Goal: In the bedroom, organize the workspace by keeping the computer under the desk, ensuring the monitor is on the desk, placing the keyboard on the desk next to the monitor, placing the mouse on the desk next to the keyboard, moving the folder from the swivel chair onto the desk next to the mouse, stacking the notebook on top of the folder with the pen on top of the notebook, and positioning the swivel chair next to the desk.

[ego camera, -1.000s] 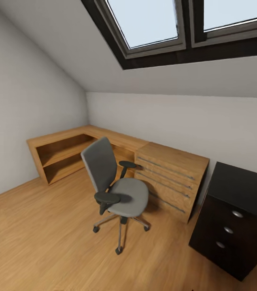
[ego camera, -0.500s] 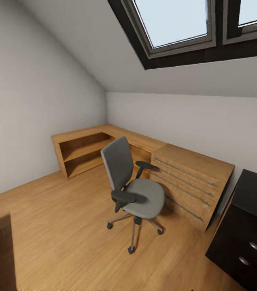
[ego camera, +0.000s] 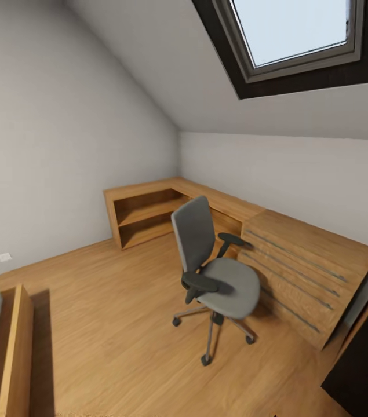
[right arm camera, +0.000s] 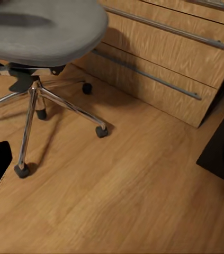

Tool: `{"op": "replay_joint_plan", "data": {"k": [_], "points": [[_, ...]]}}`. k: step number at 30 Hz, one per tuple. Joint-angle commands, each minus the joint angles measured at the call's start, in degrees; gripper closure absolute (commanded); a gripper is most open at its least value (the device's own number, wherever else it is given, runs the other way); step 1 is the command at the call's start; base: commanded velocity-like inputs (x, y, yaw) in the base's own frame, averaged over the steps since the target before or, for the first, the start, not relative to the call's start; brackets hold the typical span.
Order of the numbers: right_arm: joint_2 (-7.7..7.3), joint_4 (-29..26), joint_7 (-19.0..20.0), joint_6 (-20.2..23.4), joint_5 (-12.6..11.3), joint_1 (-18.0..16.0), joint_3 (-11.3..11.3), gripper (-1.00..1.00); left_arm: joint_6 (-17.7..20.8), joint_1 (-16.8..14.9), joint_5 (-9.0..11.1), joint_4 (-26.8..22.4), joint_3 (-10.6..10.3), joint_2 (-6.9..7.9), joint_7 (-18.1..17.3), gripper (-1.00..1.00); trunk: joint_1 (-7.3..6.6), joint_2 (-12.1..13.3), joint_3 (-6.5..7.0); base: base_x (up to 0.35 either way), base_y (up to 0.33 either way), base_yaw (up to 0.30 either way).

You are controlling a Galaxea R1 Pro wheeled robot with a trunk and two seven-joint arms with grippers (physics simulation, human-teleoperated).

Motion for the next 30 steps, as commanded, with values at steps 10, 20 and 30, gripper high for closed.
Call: {"op": "replay_joint_plan", "data": {"k": [10,20,30], "points": [[0.15,0.04,-0.6,-0.08,0.15,-0.02,0.49,-1.0,1.81,-0.05,-0.16,0.03,-0.82,-0.09,0.36,-1.0,0.0,-0.04,-0.06,0.167,0.0,0.286],[0.18,0.04,-0.6,-0.08,0.15,-0.02,0.49,-1.0,2.75,-0.05,-0.21,0.03,-0.9,-0.1,0.38,-1.0,0.0,-0.04,-0.06,0.307,-0.082,0.286],[0.18,0.04,-0.6,-0.08,0.15,-0.02,0.49,-1.0,2.78,-0.05,-0.05,0.03,-0.53,-0.03,0.49,-1.0,0.0,-0.04,-0.06,0.074,-0.058,0.286]]}}
